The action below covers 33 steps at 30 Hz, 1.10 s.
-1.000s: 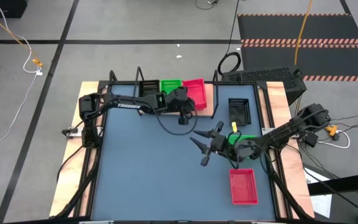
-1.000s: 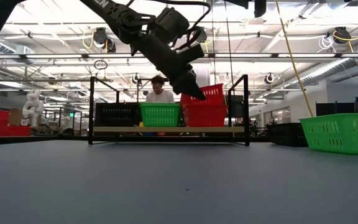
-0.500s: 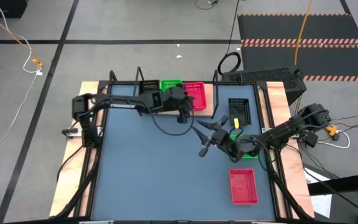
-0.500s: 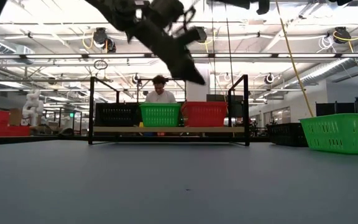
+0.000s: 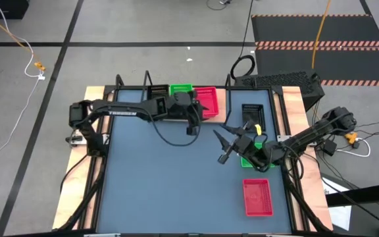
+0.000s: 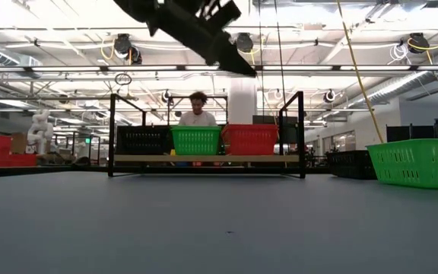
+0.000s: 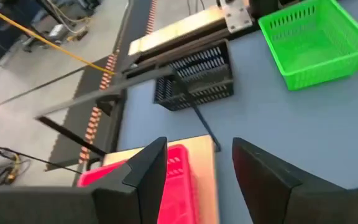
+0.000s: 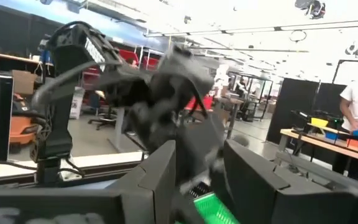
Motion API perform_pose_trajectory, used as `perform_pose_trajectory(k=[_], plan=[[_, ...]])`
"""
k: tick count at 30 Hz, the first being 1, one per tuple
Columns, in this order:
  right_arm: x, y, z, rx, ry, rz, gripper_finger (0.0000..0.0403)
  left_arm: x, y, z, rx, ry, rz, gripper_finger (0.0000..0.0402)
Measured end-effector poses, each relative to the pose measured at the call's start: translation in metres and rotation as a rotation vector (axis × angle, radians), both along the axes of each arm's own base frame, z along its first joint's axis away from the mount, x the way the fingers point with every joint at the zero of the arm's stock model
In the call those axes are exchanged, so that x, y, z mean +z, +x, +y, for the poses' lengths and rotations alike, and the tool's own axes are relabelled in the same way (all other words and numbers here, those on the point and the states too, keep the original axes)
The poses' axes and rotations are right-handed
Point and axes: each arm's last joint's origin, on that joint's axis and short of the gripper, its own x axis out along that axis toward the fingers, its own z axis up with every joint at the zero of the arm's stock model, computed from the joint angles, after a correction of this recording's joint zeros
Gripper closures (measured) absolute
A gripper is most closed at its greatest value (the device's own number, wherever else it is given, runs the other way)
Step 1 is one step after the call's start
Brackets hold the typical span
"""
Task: Stack baskets on shelf by color
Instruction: Move the red bin to the middle right of the table
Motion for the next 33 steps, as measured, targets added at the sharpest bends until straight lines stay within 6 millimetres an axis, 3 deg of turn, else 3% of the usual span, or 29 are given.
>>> perform_pose_trajectory(k=[9,15,22,27,30,33], plan=[[-0.001,0.001,-0.001,-0.005,-0.017,0.016,0.0273,-0.047,0.027,0.018,0.036,-0.015,-0.016,0.0248],[-0.001,0.000,0.002,0.006,-0.021,0.025,0.0273,-0.064,0.034,0.019,0.038,-0.026,0.002,0.0254],[-0.003,0.001,-0.003,-0.078,-0.088,0.100,0.0273,-0.058,0.041,0.001,0.006,-0.043,-0.087,0.0254],[-0.025,0.000,-0.022,-0.189,-0.093,0.175,0.0273,-0.060,0.053,-0.017,-0.067,-0.045,-0.189,0.0254],[-0.029,-0.001,-0.028,-0.166,-0.014,0.101,0.0273,-0.063,0.057,-0.023,-0.098,-0.003,-0.207,0.0254],[-0.032,-0.004,-0.027,-0.078,-0.048,0.121,0.0273,-0.067,0.058,-0.021,-0.100,0.067,-0.188,0.0254]])
